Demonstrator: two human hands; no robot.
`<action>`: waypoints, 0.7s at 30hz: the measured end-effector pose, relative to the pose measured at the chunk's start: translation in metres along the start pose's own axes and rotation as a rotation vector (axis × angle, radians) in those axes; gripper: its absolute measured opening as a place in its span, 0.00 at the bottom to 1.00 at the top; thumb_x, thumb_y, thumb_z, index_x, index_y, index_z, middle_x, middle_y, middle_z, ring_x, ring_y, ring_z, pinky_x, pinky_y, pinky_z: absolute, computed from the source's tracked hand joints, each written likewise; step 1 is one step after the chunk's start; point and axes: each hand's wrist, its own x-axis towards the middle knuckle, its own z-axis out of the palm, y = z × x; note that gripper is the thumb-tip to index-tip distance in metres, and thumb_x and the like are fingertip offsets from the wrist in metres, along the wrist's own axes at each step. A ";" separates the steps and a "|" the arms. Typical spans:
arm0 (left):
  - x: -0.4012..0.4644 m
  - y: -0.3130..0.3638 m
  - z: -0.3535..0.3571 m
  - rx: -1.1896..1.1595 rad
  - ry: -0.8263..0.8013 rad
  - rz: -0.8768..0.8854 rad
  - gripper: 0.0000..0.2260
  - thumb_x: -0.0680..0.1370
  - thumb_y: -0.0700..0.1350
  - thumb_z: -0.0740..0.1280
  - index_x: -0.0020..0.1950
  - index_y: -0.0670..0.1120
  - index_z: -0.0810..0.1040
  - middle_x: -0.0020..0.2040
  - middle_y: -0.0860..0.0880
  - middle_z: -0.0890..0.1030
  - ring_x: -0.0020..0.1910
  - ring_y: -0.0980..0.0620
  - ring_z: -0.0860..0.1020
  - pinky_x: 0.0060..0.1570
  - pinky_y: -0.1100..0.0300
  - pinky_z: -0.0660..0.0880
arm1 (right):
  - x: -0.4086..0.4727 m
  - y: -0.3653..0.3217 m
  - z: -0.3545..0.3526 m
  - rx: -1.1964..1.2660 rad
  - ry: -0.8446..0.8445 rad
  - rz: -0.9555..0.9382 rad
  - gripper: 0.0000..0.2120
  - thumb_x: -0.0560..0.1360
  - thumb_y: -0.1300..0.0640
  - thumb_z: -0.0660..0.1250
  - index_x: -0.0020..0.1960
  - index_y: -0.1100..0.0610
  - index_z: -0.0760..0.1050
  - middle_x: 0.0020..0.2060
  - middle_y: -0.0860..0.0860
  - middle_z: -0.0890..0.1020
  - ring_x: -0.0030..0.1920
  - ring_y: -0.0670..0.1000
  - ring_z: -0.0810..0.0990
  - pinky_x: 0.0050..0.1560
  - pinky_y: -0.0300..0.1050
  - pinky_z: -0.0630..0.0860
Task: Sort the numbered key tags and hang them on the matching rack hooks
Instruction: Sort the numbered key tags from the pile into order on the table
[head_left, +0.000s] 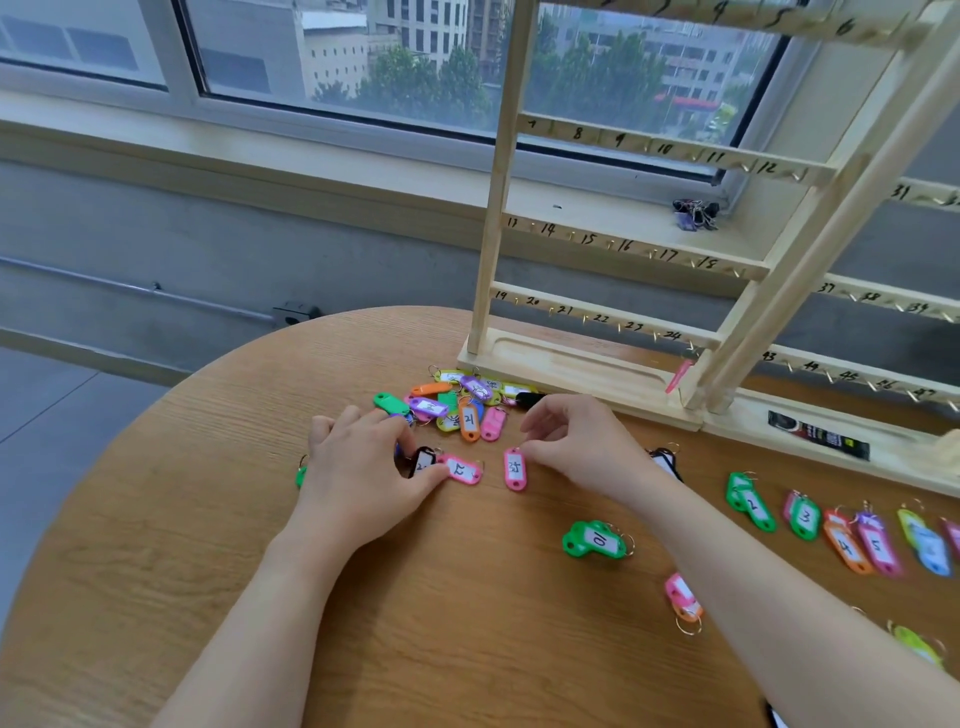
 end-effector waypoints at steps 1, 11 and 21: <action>0.000 0.001 -0.001 -0.002 -0.012 0.000 0.19 0.72 0.70 0.67 0.37 0.55 0.73 0.39 0.58 0.74 0.48 0.54 0.70 0.51 0.53 0.59 | -0.001 0.000 0.001 -0.025 -0.004 0.006 0.07 0.73 0.55 0.76 0.49 0.49 0.81 0.44 0.45 0.83 0.47 0.44 0.82 0.53 0.48 0.81; -0.002 0.005 -0.004 -0.105 0.066 0.081 0.06 0.77 0.55 0.72 0.41 0.56 0.81 0.36 0.60 0.76 0.46 0.56 0.72 0.50 0.54 0.59 | 0.004 -0.019 0.007 -0.208 -0.163 0.132 0.12 0.70 0.47 0.78 0.44 0.56 0.84 0.40 0.51 0.84 0.38 0.46 0.77 0.35 0.42 0.69; 0.002 0.009 0.007 -0.294 0.023 0.110 0.08 0.79 0.44 0.69 0.56 0.55 0.82 0.45 0.55 0.80 0.47 0.51 0.76 0.50 0.57 0.63 | 0.006 -0.020 0.002 -0.182 -0.176 0.102 0.11 0.76 0.53 0.73 0.56 0.55 0.79 0.45 0.46 0.79 0.49 0.49 0.79 0.41 0.41 0.72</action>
